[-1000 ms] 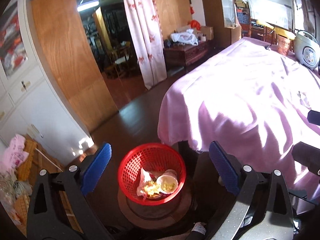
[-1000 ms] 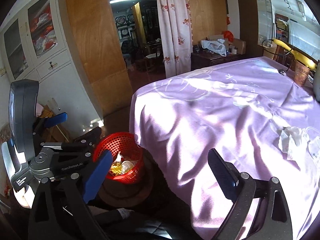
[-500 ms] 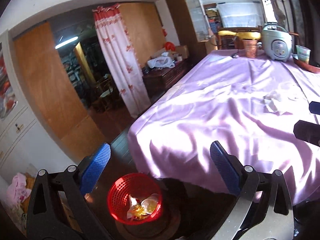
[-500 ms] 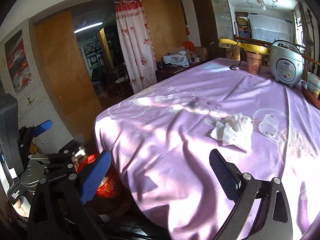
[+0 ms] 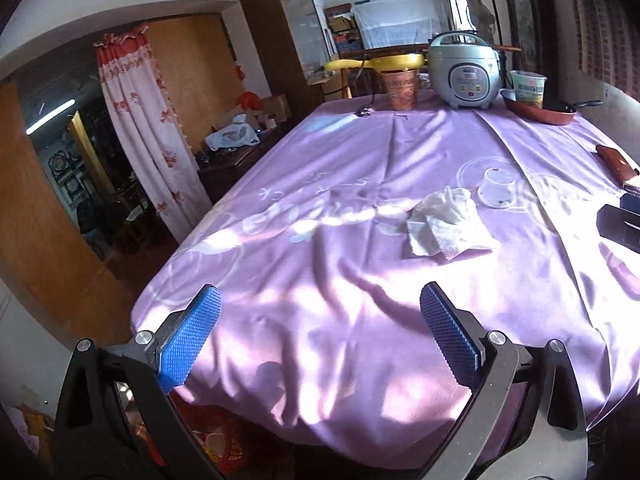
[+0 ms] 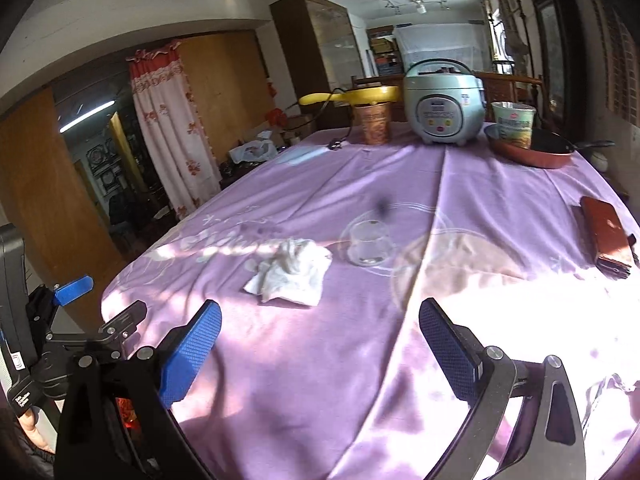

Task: Collect trash
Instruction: 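Return both tools over the table toward the white napkin, then close the left tool on the white paper napkin and lift it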

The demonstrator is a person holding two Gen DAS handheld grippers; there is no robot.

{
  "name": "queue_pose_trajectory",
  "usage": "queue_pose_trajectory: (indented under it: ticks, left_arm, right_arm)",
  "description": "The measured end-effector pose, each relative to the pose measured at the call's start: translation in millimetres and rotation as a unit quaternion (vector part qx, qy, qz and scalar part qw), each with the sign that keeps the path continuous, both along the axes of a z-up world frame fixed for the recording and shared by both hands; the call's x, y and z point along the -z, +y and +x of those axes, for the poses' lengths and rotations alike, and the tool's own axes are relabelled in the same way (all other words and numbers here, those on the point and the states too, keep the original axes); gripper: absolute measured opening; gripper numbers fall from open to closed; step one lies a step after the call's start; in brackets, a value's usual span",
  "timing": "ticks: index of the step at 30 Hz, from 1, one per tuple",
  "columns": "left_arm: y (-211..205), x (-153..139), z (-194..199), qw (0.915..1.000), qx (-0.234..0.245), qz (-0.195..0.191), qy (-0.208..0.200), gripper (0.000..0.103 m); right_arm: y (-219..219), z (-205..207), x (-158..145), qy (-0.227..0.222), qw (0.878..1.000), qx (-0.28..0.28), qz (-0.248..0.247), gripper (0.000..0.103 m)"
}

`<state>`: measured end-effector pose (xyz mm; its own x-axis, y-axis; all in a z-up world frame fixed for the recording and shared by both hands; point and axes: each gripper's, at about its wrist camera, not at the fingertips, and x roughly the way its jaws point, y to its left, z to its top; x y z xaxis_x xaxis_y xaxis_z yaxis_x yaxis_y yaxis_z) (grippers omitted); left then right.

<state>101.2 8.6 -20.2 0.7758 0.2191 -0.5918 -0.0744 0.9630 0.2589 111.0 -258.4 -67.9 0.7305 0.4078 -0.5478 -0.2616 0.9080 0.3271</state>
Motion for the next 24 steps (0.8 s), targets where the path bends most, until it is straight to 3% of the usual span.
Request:
queue_pose_trajectory:
  ticks: [7, 16, 21, 24]
  left_arm:
    - [-34, 15, 48, 0.9982, 0.045, -0.015, 0.036, 0.096]
    - [-71, 37, 102, 0.9901, 0.099, -0.044, 0.089, 0.096]
    - [-73, 60, 138, 0.9772, 0.101, -0.091, 0.163, 0.096]
    - [-62, 59, 146, 0.9728, 0.094, -0.134, 0.164, 0.090]
  right_arm:
    - [-46, 25, 21, 0.022, 0.998, 0.062, 0.012, 0.097]
    - [-69, 45, 36, 0.042, 0.995, 0.081, 0.029, 0.097]
    - [-73, 52, 45, 0.058, 0.994, 0.081, 0.040, 0.097]
    - [-74, 55, 47, 0.061, 0.994, 0.079, 0.048, 0.097]
